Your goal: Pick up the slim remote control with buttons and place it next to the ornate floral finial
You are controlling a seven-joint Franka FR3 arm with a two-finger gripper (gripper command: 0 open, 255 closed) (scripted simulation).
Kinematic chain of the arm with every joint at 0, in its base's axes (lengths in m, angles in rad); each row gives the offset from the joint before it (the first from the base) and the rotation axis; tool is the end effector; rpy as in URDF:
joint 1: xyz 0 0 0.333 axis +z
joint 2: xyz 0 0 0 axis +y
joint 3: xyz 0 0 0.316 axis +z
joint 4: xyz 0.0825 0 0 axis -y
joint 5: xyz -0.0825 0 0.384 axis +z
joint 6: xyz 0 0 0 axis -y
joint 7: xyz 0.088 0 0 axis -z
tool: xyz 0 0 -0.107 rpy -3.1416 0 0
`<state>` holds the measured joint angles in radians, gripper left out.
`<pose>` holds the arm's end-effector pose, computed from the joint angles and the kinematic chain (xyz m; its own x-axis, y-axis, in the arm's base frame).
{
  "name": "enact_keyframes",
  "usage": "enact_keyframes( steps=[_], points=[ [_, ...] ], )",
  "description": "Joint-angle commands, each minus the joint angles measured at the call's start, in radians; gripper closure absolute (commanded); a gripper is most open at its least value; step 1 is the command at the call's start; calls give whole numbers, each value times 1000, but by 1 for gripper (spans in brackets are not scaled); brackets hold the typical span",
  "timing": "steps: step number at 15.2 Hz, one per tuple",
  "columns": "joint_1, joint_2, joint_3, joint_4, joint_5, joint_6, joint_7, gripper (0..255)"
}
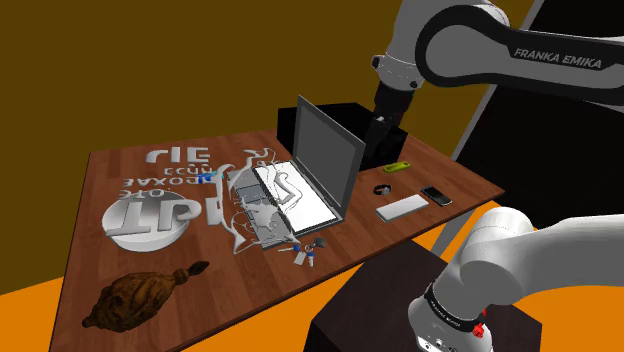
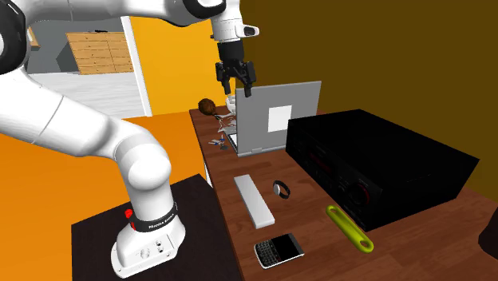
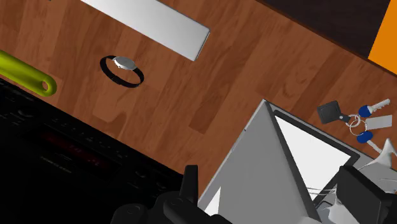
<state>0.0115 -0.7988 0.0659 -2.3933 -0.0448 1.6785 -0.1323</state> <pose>0.3130 0.0257 0.5864 0.9780 0.1965 0.0696 0.1890 -0.9767 0.1019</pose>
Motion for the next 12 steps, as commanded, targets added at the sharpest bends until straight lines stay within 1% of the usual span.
enact_keyframes(
  steps=[1, 7, 12],
  points=[
    [0, 0, 0, 0, 0, 0, 0, 0],
    [39, -147, -136, -220, -76, 66, -268, 0],
    [40, -233, -278, -362, -180, 118, -504, 0]
  ],
)
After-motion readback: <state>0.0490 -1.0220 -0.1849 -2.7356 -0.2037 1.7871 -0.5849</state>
